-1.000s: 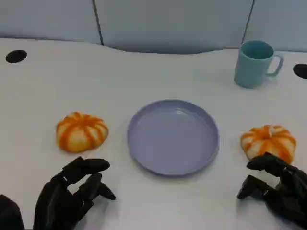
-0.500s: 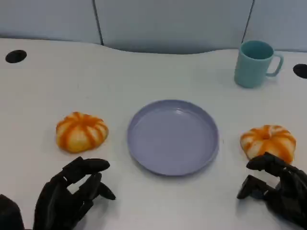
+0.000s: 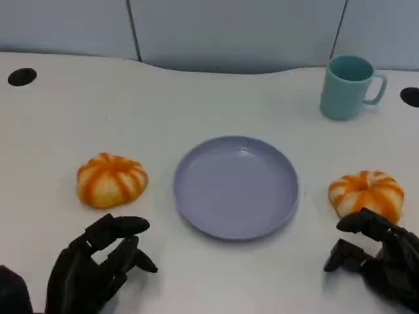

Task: Grasp the bread from the table and place it into the plate.

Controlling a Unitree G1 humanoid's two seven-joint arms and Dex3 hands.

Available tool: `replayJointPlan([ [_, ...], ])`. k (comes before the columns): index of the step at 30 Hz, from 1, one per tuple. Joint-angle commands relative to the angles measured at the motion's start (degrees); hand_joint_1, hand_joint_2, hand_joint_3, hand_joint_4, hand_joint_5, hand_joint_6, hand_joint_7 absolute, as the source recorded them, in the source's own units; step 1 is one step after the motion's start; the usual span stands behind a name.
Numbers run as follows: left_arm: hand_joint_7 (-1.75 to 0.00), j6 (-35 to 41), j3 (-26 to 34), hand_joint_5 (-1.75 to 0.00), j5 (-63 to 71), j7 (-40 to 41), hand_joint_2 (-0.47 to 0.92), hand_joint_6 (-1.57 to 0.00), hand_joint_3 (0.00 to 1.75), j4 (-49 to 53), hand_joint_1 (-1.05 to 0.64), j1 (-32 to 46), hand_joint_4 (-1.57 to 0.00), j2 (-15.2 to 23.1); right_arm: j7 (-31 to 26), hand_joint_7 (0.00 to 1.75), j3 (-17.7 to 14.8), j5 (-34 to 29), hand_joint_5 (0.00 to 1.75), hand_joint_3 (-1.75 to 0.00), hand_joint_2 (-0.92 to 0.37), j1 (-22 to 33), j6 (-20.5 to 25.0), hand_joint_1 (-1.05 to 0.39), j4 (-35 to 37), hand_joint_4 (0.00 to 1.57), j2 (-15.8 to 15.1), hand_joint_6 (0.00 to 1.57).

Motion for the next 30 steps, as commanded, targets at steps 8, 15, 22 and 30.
replayJointPlan([
  [8,-0.88,-2.85,0.47,-1.50,0.55,0.31,0.92,-0.71,0.28,-0.39,-0.43,0.21,-0.65,0.79,-0.81,0.97,-0.03,-0.24,1.31,-0.14,-0.92,1.06,0.69,-0.43,0.50,0.66,-0.10,0.64],
  [15,-0.43,-8.02,-0.37,-1.28,2.90,0.99,0.92,-0.76,0.28,-2.42,-0.37,1.37,-0.60,0.86,-1.64,0.97,0.24,-0.59,1.31,-0.14,-0.92,1.26,0.58,-0.44,-0.09,0.65,0.03,0.65],
  [22,-0.24,-15.02,-0.92,-1.04,7.58,1.91,0.92,-0.68,0.21,-4.39,-0.43,1.14,-0.52,3.06,-1.28,0.98,0.20,-0.11,1.32,-0.14,-0.92,0.77,1.23,-0.44,0.39,0.65,0.06,0.65],
  [30,0.00,-26.63,-2.23,-0.48,26.73,11.79,0.91,-0.48,0.03,-8.72,-0.48,0.37,-0.35,10.88,-1.69,1.00,0.35,-0.06,1.31,-0.13,-0.92,1.05,1.57,-0.44,-0.18,0.67,0.62,0.66],
])
